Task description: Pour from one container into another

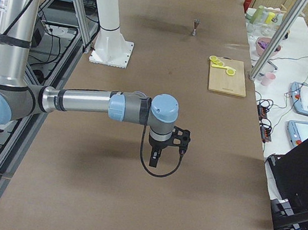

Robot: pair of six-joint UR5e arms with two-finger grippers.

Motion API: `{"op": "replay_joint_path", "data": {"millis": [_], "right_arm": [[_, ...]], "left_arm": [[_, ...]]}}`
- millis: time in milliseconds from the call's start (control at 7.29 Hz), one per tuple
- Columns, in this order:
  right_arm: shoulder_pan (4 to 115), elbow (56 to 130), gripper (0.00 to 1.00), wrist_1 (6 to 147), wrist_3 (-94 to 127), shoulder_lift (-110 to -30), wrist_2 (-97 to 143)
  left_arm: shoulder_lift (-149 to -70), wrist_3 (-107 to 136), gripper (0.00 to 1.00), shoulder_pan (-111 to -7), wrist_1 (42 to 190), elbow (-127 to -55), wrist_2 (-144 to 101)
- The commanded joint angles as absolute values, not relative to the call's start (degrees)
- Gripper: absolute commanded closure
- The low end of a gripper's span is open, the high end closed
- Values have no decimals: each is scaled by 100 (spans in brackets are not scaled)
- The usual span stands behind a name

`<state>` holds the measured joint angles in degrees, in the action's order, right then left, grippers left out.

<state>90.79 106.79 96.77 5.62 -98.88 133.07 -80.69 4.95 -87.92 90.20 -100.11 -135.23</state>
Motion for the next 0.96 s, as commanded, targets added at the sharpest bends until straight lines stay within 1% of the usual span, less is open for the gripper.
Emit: {"op": "replay_joint_path", "data": {"millis": [0,824], "right_arm": [[9079,10714,0,9651,519,-9940,13194],[9079,10608,0,9650,519,-9906,13219]], "left_arm": [[-8068,492,1,-8789,9061,-9932,-13509],[-8086,492,1,-8789,9070,-9870,-13544]]}}
